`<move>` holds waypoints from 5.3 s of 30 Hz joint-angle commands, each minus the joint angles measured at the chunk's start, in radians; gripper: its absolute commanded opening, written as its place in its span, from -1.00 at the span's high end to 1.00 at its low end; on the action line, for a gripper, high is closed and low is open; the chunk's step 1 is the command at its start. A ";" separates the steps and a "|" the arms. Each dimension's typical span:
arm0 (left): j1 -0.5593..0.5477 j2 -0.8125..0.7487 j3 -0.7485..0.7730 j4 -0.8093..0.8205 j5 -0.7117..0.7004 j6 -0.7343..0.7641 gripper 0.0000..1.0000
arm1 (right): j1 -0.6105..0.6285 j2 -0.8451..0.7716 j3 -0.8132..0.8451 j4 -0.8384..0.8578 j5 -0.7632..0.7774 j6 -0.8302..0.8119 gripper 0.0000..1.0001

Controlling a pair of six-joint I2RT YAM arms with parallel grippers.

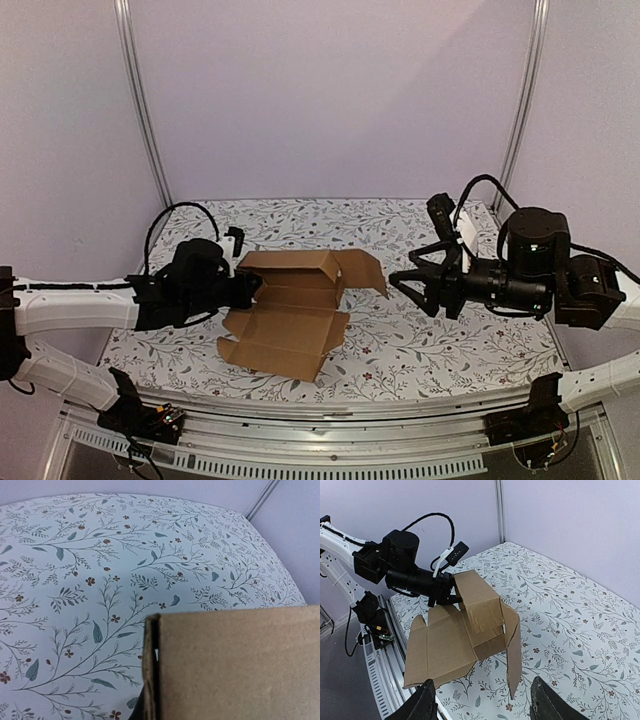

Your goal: Fold the paper box

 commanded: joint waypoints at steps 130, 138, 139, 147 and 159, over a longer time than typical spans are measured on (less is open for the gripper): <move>0.008 -0.346 -0.135 0.071 0.085 -0.144 1.00 | 0.053 0.337 -0.161 0.565 -0.119 0.381 0.57; 0.008 -0.320 -0.134 0.119 0.152 -0.166 1.00 | 0.053 0.326 -0.173 0.570 -0.119 0.374 0.56; 0.008 -0.318 -0.134 0.118 0.152 -0.168 1.00 | 0.053 0.318 -0.177 0.570 -0.120 0.372 0.56; 0.008 -0.319 -0.130 0.057 0.083 -0.110 1.00 | 0.052 0.228 -0.169 0.430 -0.098 0.291 0.29; 0.010 -0.327 -0.152 0.037 0.052 -0.029 1.00 | 0.053 0.051 -0.009 -0.018 0.033 0.046 -0.06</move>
